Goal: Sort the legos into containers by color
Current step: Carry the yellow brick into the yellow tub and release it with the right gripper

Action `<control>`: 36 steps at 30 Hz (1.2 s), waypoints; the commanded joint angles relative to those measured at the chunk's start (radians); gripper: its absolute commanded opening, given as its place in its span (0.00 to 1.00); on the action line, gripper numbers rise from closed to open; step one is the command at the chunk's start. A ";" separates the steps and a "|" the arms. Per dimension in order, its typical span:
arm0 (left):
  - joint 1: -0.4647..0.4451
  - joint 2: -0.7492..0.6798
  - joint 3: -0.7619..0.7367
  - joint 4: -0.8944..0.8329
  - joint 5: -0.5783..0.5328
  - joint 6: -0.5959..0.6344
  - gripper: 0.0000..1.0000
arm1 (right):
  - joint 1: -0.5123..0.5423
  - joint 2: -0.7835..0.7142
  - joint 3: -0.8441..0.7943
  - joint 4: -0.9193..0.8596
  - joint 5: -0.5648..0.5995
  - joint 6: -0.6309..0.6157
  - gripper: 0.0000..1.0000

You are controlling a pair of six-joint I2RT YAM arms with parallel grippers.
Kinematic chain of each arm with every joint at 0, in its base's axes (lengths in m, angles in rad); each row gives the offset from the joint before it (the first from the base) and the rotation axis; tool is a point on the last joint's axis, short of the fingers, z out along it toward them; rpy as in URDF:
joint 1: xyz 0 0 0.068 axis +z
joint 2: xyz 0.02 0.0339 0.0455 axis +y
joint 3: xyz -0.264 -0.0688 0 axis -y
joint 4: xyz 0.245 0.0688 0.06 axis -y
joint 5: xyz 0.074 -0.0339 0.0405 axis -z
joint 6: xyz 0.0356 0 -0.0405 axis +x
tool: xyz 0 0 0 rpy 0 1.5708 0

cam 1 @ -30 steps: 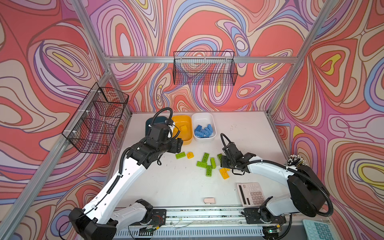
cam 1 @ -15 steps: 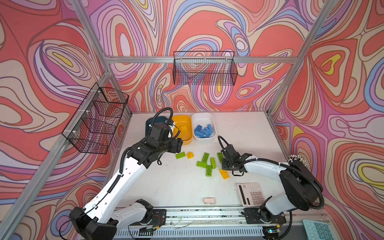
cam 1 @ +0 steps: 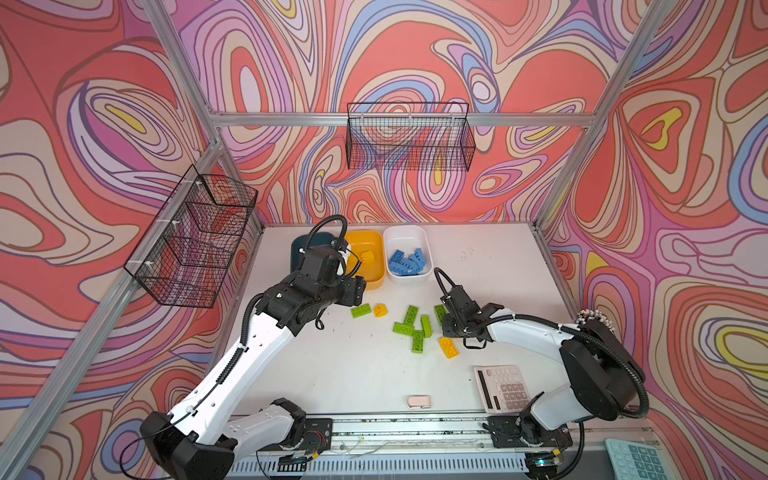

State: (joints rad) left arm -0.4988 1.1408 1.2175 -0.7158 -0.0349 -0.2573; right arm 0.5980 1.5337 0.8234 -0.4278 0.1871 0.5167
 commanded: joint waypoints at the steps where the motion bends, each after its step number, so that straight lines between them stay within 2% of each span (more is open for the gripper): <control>1: -0.005 -0.002 0.004 -0.028 -0.007 0.018 0.79 | 0.023 -0.016 0.094 -0.026 -0.018 -0.062 0.15; 9: -0.004 -0.005 0.002 -0.022 0.024 0.012 0.79 | 0.063 0.040 0.325 0.086 -0.198 -0.096 0.15; 20: -0.006 -0.045 -0.009 -0.003 0.041 0.007 0.79 | 0.064 0.448 0.838 0.193 -0.387 -0.122 0.15; 26: -0.008 -0.043 -0.009 -0.004 0.054 0.006 0.79 | 0.063 0.647 1.045 0.227 -0.427 -0.112 0.15; 32: -0.008 -0.039 -0.009 -0.001 0.077 0.001 0.79 | 0.064 0.733 1.121 0.243 -0.421 -0.113 0.18; 36: -0.007 -0.035 -0.009 0.000 0.084 0.000 0.79 | 0.064 0.756 1.144 0.247 -0.419 -0.110 0.28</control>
State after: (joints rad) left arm -0.5034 1.1076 1.2171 -0.7143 0.0315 -0.2584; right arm 0.6617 2.2745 1.9202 -0.2066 -0.2260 0.4061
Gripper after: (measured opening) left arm 0.793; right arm 0.331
